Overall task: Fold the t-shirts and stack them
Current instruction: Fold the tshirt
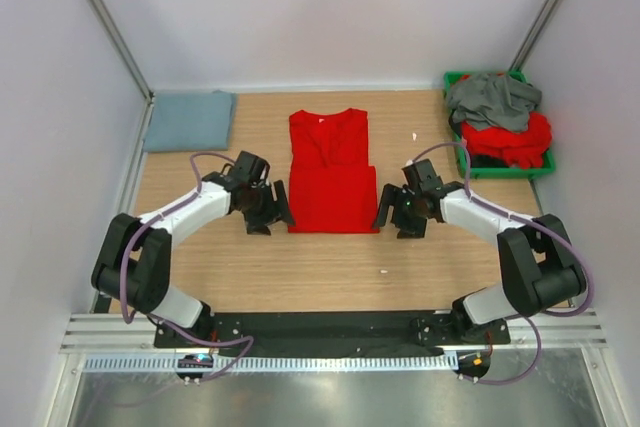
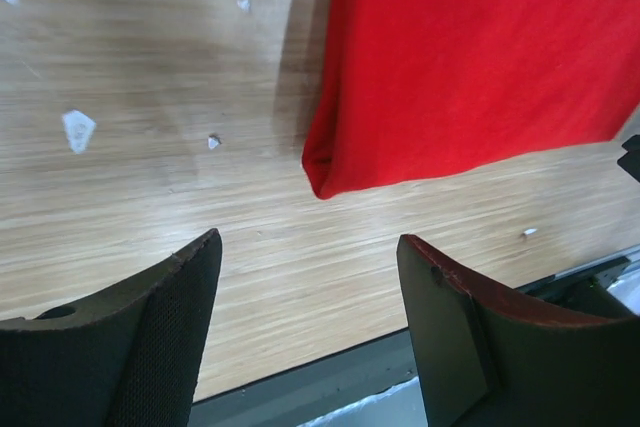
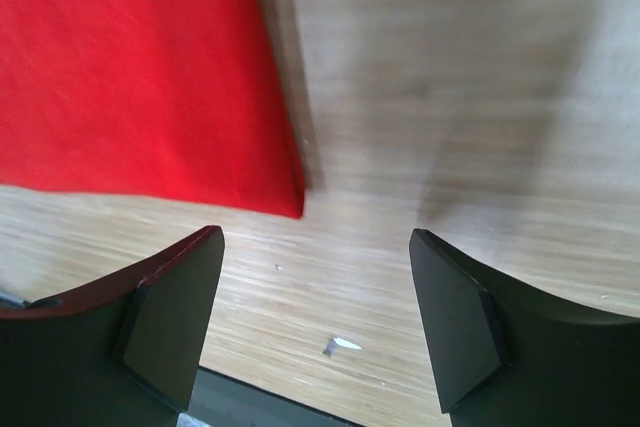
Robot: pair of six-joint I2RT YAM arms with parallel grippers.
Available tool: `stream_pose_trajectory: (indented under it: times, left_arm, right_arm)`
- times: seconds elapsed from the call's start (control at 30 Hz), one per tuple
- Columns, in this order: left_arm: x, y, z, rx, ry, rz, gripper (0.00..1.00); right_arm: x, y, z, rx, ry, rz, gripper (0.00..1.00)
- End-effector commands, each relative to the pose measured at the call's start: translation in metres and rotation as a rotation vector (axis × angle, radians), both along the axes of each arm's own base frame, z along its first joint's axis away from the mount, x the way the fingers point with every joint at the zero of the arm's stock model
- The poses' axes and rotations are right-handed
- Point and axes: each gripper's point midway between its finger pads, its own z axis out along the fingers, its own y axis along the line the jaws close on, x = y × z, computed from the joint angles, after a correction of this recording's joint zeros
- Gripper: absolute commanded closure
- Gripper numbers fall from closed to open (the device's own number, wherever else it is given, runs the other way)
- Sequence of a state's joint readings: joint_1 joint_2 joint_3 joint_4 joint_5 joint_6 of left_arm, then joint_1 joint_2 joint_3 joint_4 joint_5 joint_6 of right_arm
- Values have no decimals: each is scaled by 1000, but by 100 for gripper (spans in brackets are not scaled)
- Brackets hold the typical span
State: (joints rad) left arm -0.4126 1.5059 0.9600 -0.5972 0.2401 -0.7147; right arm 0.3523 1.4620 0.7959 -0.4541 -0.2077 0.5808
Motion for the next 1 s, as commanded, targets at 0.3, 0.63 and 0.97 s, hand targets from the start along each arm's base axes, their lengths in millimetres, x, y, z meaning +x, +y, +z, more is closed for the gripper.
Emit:
stream_pose_trajectory:
  times: [0.3, 0.63, 0.97]
  left_arm:
    - [11, -27, -23, -129, -109, 46, 35]
    - [7, -27, -42, -98, -85, 51, 67]
    - [7, -31, -45, -95, -86, 46, 90]
  right_arm:
    - [3, 20, -8, 144, -63, -17, 23]
    - [1, 23, -23, 156, -31, -22, 40]
    - [-5, 23, -36, 164, -7, -31, 75]
